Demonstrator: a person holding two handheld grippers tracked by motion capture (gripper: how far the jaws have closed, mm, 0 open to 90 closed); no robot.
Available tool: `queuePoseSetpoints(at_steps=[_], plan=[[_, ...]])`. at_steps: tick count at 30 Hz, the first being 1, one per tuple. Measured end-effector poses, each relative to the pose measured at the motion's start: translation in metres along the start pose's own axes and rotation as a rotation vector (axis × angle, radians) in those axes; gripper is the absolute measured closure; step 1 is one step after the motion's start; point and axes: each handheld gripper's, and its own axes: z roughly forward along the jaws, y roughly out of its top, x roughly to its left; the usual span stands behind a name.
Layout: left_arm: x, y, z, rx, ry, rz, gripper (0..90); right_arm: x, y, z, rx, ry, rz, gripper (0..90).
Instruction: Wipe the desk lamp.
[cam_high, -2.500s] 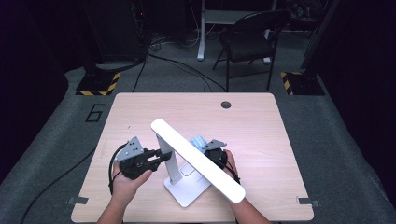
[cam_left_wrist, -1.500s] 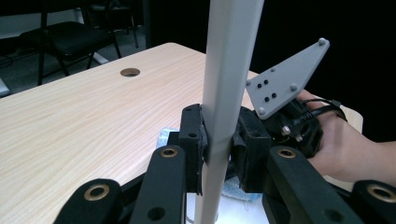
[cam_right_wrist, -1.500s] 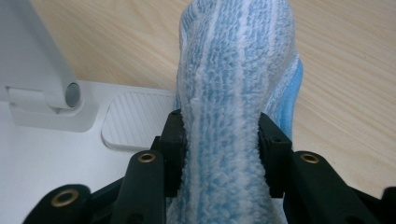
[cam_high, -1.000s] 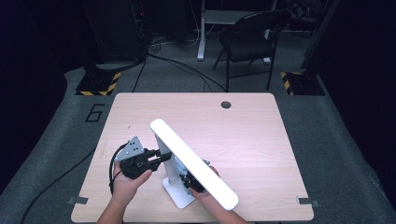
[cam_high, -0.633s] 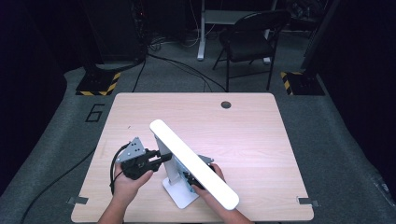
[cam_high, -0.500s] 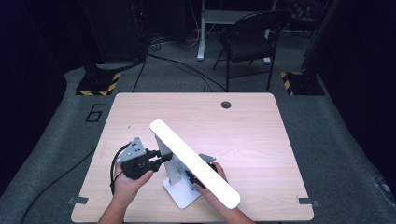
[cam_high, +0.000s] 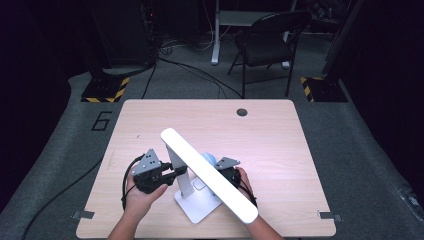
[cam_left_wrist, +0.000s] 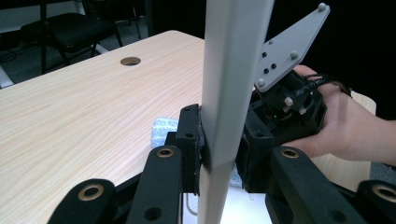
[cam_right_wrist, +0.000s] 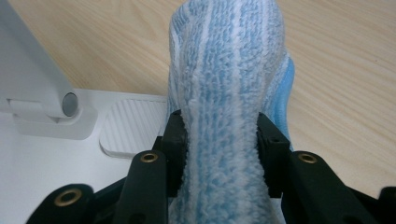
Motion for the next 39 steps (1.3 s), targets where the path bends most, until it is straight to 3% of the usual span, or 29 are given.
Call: queuePoseSetpoints(at_steps=[4,6,9,10,13,26,30,39], plan=[[0.001,0.0,0.0,-0.003,0.0,0.01,75.1,-0.007,-0.003,-0.001,-0.015,0.007,-0.03,62.7],[0.002,-0.001,0.0,-0.008,0.001,0.01,75.4,-0.013,-0.005,-0.002,-0.027,0.031,0.019,62.7],[0.002,-0.001,0.0,-0.015,-0.002,0.006,75.4,-0.018,-0.007,-0.002,-0.036,0.057,0.048,62.7],[0.003,-0.002,0.0,-0.016,-0.003,0.005,75.4,-0.022,-0.008,-0.001,-0.044,0.064,0.091,62.7],[0.004,-0.002,0.001,-0.024,-0.008,0.001,75.4,-0.026,-0.009,-0.002,-0.044,0.076,0.121,62.8],[0.008,-0.003,0.001,-0.03,-0.019,0.008,75.5,-0.041,-0.01,-0.009,-0.035,-0.016,0.073,63.0],[0.009,-0.003,0.001,-0.023,-0.026,0.008,75.4,-0.048,-0.01,-0.014,-0.018,-0.053,0.029,63.1],[0.009,-0.002,0.001,-0.02,-0.024,0.011,75.4,-0.051,-0.021,-0.016,0.02,-0.073,0.0,63.0]])
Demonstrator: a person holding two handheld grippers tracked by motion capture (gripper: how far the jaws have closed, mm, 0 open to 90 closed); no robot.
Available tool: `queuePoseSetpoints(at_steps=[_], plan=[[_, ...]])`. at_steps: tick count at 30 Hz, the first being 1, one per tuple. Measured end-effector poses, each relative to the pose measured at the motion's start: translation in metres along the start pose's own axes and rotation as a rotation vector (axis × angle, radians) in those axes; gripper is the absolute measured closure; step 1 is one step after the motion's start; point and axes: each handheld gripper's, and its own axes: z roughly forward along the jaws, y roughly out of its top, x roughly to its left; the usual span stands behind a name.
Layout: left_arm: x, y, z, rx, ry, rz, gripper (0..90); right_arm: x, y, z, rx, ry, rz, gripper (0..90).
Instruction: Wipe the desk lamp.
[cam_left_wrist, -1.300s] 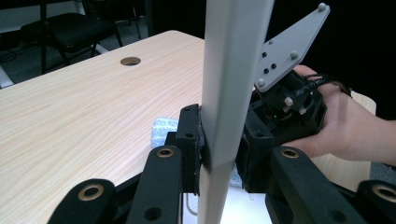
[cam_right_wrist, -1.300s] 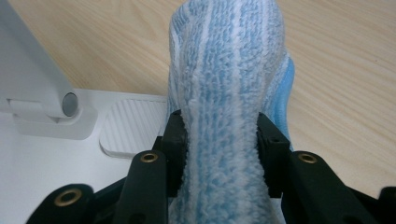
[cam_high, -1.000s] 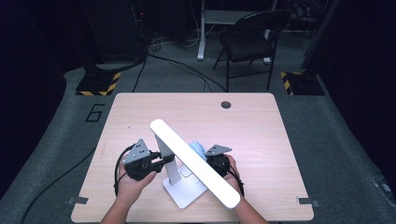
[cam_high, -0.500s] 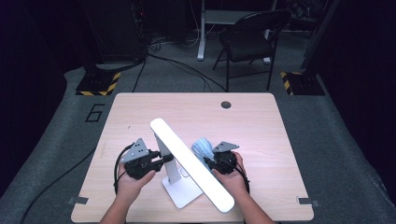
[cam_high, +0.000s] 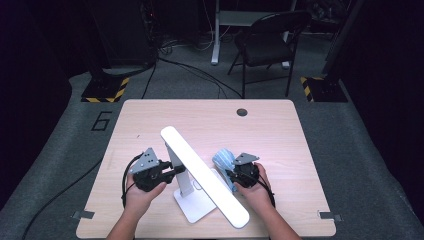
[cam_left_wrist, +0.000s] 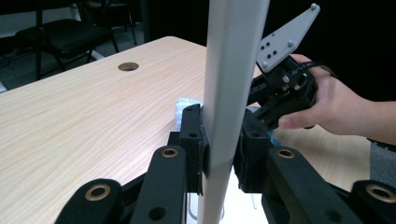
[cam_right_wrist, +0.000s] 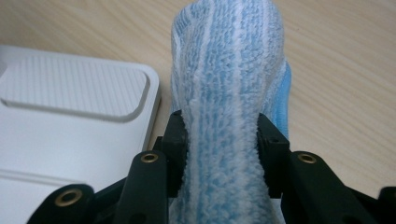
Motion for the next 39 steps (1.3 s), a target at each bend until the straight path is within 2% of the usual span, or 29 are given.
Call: queuePoseSetpoints(at_steps=[4,5,9,14,19,22,23,26,28,29,39], plan=[[0.0,0.0,0.0,-0.003,0.003,0.002,75.4,0.001,-0.006,-0.001,0.003,0.027,-0.003,63.0],[0.0,0.0,0.001,-0.005,0.001,-0.002,75.4,0.001,-0.007,-0.002,-0.001,0.035,0.016,63.0],[0.0,0.0,0.001,-0.005,-0.002,-0.003,75.4,0.001,-0.006,0.001,-0.003,0.061,0.028,63.0],[0.0,-0.001,0.001,-0.013,-0.002,-0.007,75.4,0.004,-0.002,0.006,-0.009,0.062,0.027,63.1],[0.001,-0.001,0.001,-0.016,-0.012,-0.002,75.4,0.007,0.006,0.014,-0.004,0.067,0.051,63.2],[0.002,-0.001,0.001,-0.016,-0.012,-0.007,75.4,0.006,0.008,0.016,-0.006,0.069,0.031,63.2],[0.001,-0.001,0.001,-0.011,-0.008,-0.003,75.4,0.008,0.01,0.018,-0.008,0.068,0.046,63.2],[-0.001,-0.001,0.001,-0.013,0.006,0.002,75.7,0.009,0.008,0.018,-0.016,0.065,0.049,63.6],[-0.001,0.0,0.001,-0.001,0.01,0.004,75.7,0.009,0.006,0.016,-0.024,0.083,0.049,64.1],[-0.003,-0.001,0.002,-0.012,0.031,-0.004,75.6,0.01,0.003,0.014,-0.029,0.098,0.066,64.3],[-0.006,0.0,0.002,-0.002,0.06,0.001,75.1,0.013,-0.006,0.002,-0.025,0.123,0.054,65.0]])
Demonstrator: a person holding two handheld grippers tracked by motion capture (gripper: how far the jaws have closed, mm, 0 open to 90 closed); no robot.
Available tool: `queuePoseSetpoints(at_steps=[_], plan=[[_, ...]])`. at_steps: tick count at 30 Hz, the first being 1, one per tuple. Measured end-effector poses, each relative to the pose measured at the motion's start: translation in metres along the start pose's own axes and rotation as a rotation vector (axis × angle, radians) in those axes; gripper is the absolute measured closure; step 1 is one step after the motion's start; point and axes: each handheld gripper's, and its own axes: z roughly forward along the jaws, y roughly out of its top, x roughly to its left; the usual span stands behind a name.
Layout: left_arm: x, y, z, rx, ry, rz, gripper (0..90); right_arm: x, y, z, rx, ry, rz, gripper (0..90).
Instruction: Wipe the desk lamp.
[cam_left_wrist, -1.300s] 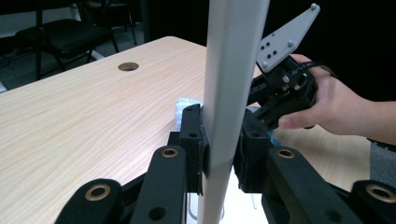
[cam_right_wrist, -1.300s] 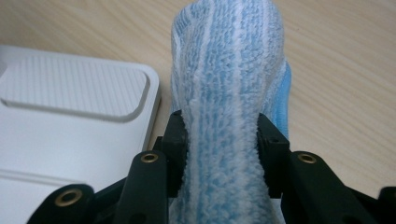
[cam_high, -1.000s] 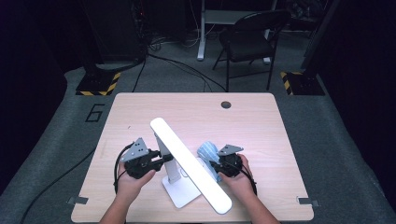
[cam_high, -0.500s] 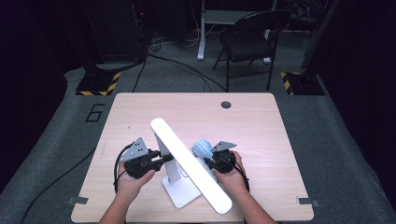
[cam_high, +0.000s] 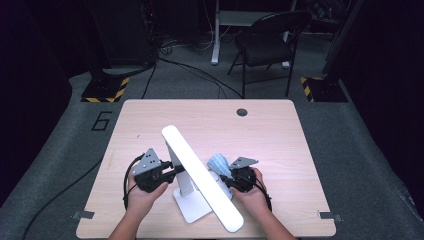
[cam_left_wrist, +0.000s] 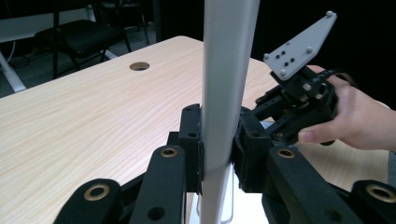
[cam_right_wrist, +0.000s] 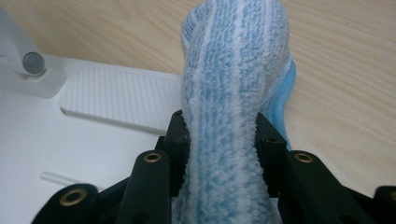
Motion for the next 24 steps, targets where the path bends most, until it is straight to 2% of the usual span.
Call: queuePoseSetpoints(at_steps=[6,14,15,20,24], plan=[[-0.001,0.0,0.001,-0.005,0.015,-0.005,74.8,0.003,-0.008,-0.009,0.001,0.01,0.013,65.1],[-0.001,0.0,-0.001,0.006,0.01,-0.001,74.6,0.006,-0.019,-0.024,0.016,0.026,0.017,65.1],[-0.001,0.0,0.0,-0.005,0.018,-0.006,74.6,0.007,-0.02,-0.025,0.014,0.028,0.02,65.1],[0.0,0.0,0.0,0.005,0.004,-0.006,74.7,0.007,-0.025,-0.031,0.016,0.029,0.021,65.0],[0.001,-0.001,0.0,-0.008,-0.01,-0.02,75.2,0.007,-0.023,-0.029,0.016,0.023,0.027,64.9]])
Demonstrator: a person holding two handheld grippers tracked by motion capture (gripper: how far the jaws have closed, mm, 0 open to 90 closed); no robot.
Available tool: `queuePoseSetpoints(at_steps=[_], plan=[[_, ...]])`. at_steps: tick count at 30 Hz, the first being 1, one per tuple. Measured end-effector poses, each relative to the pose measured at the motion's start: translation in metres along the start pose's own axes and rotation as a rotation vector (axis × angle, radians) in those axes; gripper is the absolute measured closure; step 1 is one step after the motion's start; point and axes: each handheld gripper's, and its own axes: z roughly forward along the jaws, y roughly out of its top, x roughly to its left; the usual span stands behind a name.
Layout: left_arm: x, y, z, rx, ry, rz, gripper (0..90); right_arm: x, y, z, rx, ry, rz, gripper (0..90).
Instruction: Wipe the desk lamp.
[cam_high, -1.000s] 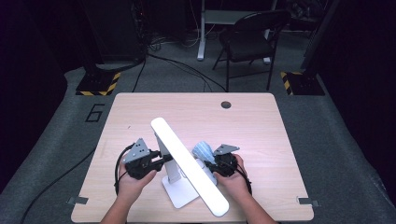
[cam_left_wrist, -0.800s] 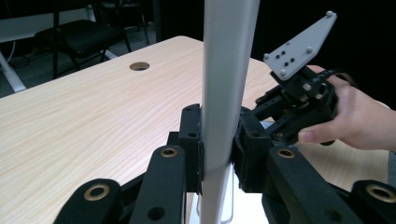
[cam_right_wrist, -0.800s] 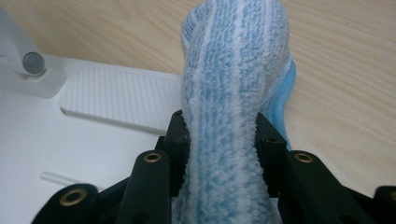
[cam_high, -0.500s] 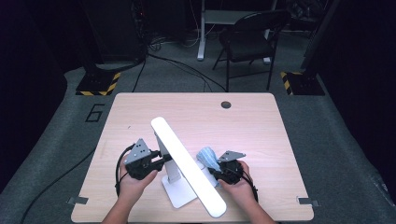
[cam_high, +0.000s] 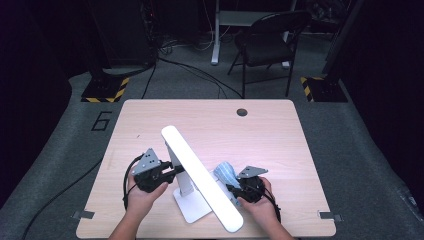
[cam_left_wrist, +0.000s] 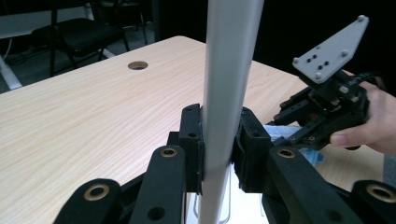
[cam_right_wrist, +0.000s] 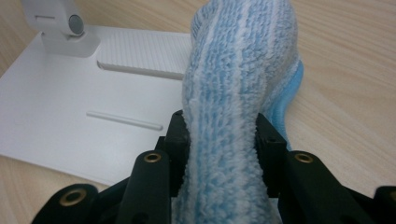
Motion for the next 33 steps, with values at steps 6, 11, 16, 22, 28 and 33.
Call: queuePoseSetpoints(at_steps=[6,11,16,22,28,33], plan=[[0.001,0.0,0.0,0.005,-0.025,0.008,75.6,-0.001,0.005,0.005,0.004,-0.003,0.03,64.9],[0.002,-0.001,0.0,-0.007,-0.027,0.003,75.7,-0.004,0.011,0.012,-0.007,-0.005,0.023,64.9],[0.002,-0.001,0.0,-0.003,-0.029,0.005,75.8,-0.007,0.019,0.02,-0.003,-0.002,0.022,64.9],[0.002,-0.001,0.0,-0.003,-0.041,0.006,75.8,-0.008,0.029,0.031,-0.001,-0.005,0.028,64.6],[0.002,-0.001,0.001,-0.006,-0.041,0.007,75.8,-0.011,0.04,0.041,0.003,-0.006,0.05,64.2],[0.001,-0.001,0.001,-0.008,-0.022,0.001,75.9,-0.011,0.041,0.044,-0.005,-0.011,0.04,64.6]])
